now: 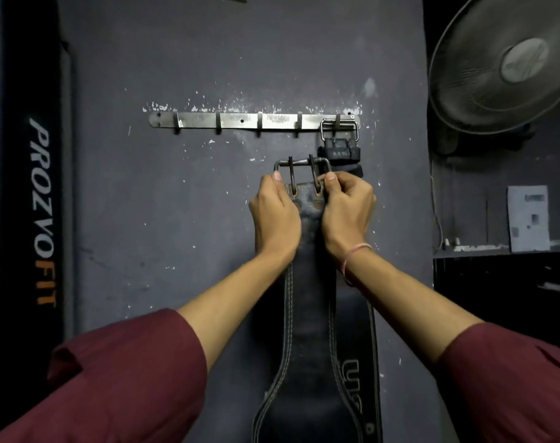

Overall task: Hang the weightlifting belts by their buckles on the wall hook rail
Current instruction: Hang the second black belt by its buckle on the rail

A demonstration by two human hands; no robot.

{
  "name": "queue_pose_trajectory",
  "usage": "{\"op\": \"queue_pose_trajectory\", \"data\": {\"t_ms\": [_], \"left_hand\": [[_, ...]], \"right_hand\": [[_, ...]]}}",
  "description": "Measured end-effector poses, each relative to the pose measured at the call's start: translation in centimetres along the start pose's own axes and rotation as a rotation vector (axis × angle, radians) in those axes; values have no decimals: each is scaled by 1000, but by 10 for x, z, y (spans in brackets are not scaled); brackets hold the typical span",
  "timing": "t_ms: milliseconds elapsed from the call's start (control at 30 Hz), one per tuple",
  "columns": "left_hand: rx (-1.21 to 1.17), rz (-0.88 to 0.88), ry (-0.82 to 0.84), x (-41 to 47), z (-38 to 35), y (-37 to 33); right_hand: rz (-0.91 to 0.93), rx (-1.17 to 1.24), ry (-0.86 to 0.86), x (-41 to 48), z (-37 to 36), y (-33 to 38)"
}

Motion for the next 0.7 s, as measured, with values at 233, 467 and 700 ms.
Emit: {"op": "queue_pose_trajectory", "data": {"t_ms": [233, 467, 700], "left_hand": [[107, -71, -34, 106, -62, -12], [226, -16, 10, 159, -104, -6], [290, 96, 72, 175, -118, 19]], "right_hand": [[56, -99, 51, 106, -49, 7], [12, -136, 53, 168, -80, -13], [-87, -125, 106, 182, -97, -38]]}}
Point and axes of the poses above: each hand's wrist, its own x-axis towards the middle knuckle, its own z-axis out of the back of the hand, y = z × x, the point moved 9 cm from there along x, towards the middle knuckle, and after that the axes turned 2 degrees about z, right-handed, at the moved point
